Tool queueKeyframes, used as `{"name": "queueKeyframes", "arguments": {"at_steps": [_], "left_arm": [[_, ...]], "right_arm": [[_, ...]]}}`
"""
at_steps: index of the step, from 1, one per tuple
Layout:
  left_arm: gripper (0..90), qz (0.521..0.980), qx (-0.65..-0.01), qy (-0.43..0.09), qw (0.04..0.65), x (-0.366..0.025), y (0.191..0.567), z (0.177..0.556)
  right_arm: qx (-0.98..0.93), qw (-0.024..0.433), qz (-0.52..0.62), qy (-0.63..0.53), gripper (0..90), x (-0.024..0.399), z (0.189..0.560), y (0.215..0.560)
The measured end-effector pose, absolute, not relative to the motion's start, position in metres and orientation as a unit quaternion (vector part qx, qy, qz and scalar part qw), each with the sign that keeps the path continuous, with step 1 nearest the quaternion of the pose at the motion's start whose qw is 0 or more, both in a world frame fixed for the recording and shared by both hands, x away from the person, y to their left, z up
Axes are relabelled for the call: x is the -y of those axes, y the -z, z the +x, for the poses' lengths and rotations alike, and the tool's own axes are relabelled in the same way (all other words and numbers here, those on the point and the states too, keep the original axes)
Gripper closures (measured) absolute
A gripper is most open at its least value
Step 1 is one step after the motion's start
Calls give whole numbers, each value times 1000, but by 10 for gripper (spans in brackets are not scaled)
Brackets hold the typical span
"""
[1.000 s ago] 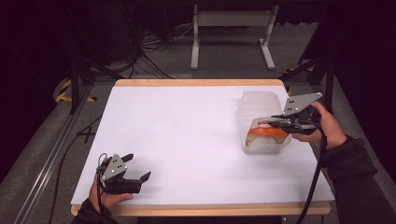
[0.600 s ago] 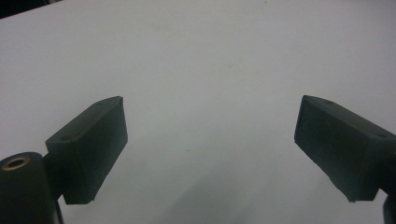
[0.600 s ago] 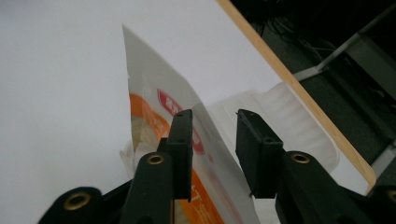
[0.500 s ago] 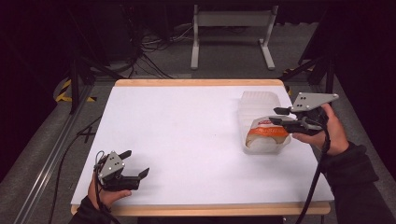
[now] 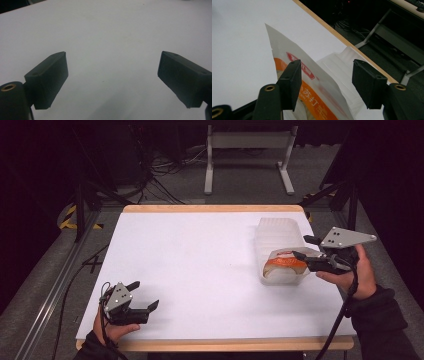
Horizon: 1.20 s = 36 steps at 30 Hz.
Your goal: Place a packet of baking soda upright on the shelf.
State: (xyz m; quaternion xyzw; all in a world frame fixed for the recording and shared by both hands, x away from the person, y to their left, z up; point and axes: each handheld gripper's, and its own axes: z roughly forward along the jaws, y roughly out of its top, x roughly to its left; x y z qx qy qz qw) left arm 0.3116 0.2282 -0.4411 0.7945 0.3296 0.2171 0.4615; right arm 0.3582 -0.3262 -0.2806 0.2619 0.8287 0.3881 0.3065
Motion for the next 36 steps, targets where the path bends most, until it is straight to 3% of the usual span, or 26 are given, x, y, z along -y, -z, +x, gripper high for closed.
{"name": "queueKeyframes", "arguments": {"at_steps": [16, 23, 36], "left_arm": [[103, 800, -320, -212, 461, -223, 441, 309], [103, 801, -319, -213, 460, -221, 440, 308], [103, 803, -319, -214, 456, -221, 441, 308]], "right_arm": [[-806, 345, 296, -378, 277, 341, 333, 288], [-795, 343, 320, -386, 207, 352, 326, 310], [-795, 329, 337, -382, 182, 364, 321, 353]]}}
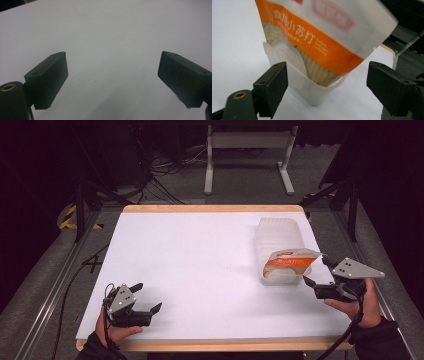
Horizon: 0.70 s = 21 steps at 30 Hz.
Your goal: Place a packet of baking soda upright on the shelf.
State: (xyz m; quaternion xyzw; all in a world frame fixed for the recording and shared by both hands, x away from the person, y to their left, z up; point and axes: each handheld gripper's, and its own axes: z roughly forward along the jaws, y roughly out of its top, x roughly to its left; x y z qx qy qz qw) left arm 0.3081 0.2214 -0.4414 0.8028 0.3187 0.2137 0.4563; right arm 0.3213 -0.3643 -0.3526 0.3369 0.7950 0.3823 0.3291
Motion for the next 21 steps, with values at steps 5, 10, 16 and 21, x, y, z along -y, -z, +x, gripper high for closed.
{"name": "queueKeyframes", "arguments": {"at_steps": [5, 10, 16, 21], "left_arm": [[103, 804, -319, -214, 454, -222, 442, 308], [103, 804, -318, -216, 453, -222, 442, 309], [103, 804, -318, -214, 455, -222, 442, 309], [103, 804, -316, -213, 456, -220, 442, 312]], "right_arm": [[-799, 321, 338, -380, 178, 367, 320, 368], [-805, 312, 340, -372, 177, 370, 317, 383], [-805, 304, 343, -377, 176, 374, 311, 402], [-798, 300, 350, -388, 173, 381, 302, 412]]}}
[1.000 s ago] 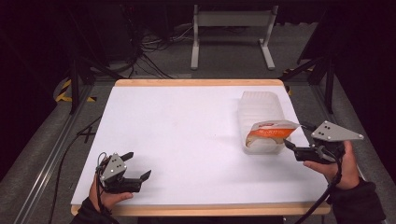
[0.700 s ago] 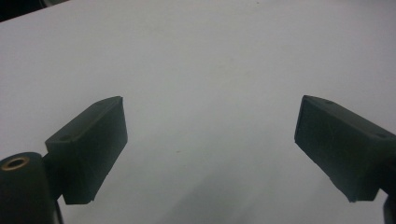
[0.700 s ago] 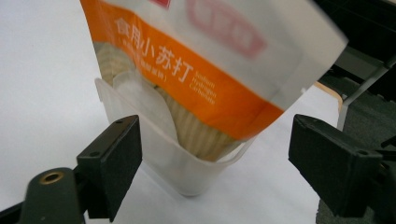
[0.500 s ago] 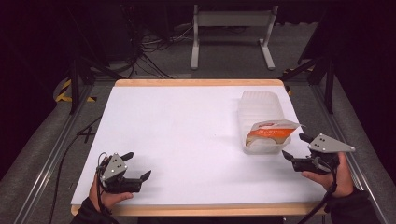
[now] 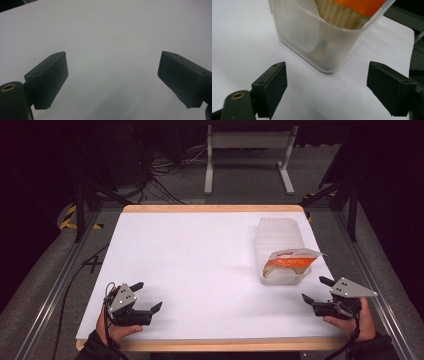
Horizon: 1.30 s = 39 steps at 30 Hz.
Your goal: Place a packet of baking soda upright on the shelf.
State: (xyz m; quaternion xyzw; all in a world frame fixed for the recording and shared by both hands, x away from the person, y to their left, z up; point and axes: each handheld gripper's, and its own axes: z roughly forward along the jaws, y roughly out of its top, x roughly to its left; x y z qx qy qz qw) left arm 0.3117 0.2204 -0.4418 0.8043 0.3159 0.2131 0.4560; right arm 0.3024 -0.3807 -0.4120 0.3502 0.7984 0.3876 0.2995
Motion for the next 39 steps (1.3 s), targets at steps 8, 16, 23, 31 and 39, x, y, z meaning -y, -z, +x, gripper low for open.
{"name": "queueKeyframes", "arguments": {"at_steps": [8, 16, 23, 31, 39], "left_arm": [[101, 802, -318, -210, 459, -222, 443, 313], [100, 798, -329, -214, 457, -228, 443, 310], [100, 789, -343, -218, 461, -237, 445, 309], [100, 796, -332, -218, 457, -231, 446, 309], [100, 796, -329, -217, 459, -227, 445, 311]], "right_arm": [[-780, 295, 379, -402, 153, 393, 293, 424], [-781, 295, 375, -403, 147, 393, 292, 433], [-776, 295, 376, -412, 146, 395, 292, 436], [-774, 301, 376, -411, 146, 396, 292, 438], [-775, 303, 377, -406, 146, 395, 291, 438]]}}
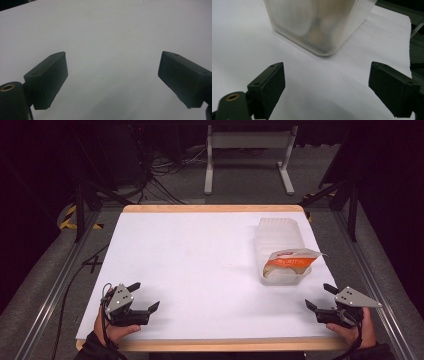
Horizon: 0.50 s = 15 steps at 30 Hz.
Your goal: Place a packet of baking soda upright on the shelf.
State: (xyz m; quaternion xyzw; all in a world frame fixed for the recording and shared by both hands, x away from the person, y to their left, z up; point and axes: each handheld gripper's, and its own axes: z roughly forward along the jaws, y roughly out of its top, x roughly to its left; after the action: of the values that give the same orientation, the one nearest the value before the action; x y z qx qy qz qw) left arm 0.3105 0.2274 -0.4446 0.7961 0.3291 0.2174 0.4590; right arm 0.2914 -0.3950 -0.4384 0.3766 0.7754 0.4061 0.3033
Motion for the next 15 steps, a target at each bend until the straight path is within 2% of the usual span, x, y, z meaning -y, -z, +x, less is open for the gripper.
{"name": "queueKeyframes", "arguments": {"at_steps": [15], "left_arm": [[100, 797, -329, -217, 459, -225, 444, 314]], "right_arm": [[-775, 305, 376, -407, 146, 395, 289, 438]]}}
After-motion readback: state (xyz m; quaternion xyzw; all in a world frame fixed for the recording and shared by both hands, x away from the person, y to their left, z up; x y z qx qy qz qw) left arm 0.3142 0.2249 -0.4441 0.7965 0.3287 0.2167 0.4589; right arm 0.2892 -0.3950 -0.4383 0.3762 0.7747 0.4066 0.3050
